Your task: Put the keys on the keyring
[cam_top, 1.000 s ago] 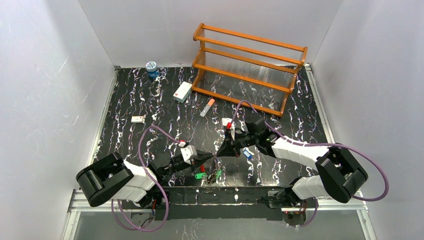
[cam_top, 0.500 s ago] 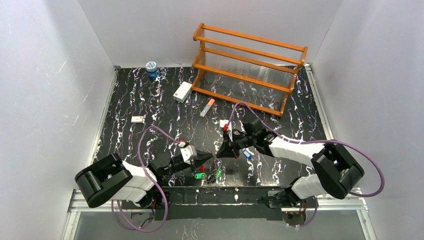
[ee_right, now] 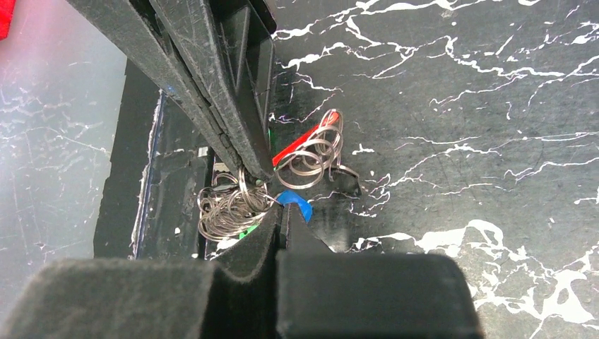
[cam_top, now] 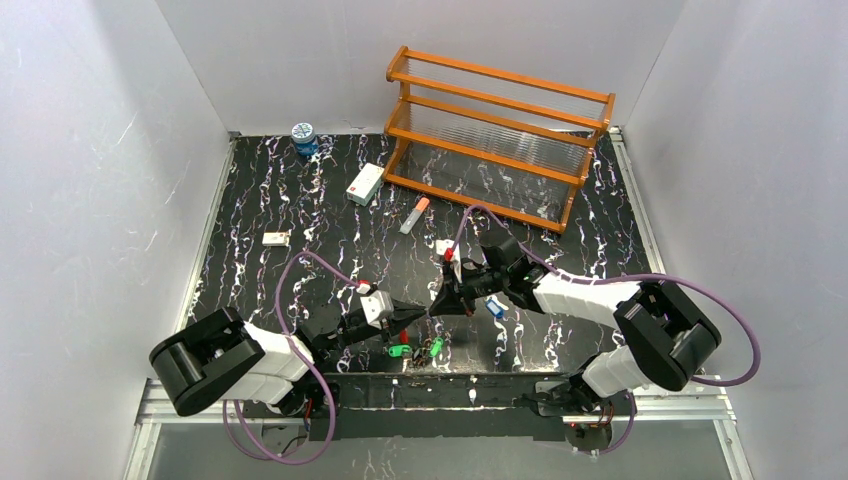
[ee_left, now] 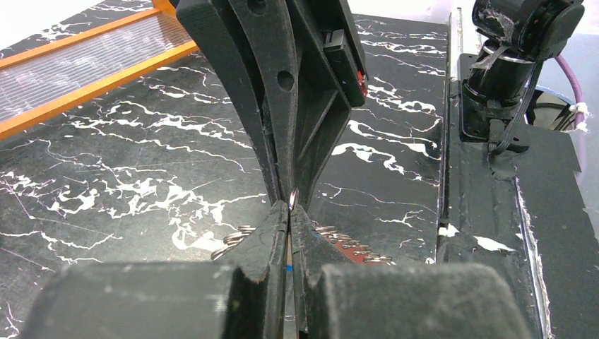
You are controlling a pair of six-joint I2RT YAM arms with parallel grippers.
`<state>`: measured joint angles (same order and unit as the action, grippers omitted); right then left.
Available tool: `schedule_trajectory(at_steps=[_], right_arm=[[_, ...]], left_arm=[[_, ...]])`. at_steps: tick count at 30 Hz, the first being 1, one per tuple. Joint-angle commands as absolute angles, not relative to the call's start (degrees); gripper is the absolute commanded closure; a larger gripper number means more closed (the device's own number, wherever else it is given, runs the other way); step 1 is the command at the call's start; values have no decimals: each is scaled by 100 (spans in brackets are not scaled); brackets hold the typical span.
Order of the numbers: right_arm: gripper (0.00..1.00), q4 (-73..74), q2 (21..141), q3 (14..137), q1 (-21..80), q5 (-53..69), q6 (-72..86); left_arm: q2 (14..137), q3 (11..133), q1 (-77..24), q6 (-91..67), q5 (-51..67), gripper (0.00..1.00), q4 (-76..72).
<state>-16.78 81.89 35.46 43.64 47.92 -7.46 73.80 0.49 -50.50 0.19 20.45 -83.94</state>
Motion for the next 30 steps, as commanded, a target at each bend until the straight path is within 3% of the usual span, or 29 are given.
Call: schedule_trajectory(at_steps=[1, 5, 18, 25, 30], right_arm=[[90, -2344, 8029, 3394, 4403, 4707, -627], [70, -2364, 7820, 3263, 4402, 4368, -631], [23, -2493, 6614, 2551, 4393, 2498, -559], [12, -2615, 6547, 2429, 4374, 2124, -175], [1, -2747, 6504, 2391, 4343, 1616, 364]], left_arm=[[7225, 62, -5078, 41, 2155, 100, -8780], [7203, 33, -5075, 42, 2119, 100, -8780], [7086, -62, -5080, 169, 1564, 100, -8502], [7075, 219, -5080, 282, 1351, 100, -7741], [7116, 573, -5076, 305, 1028, 84, -7016]])
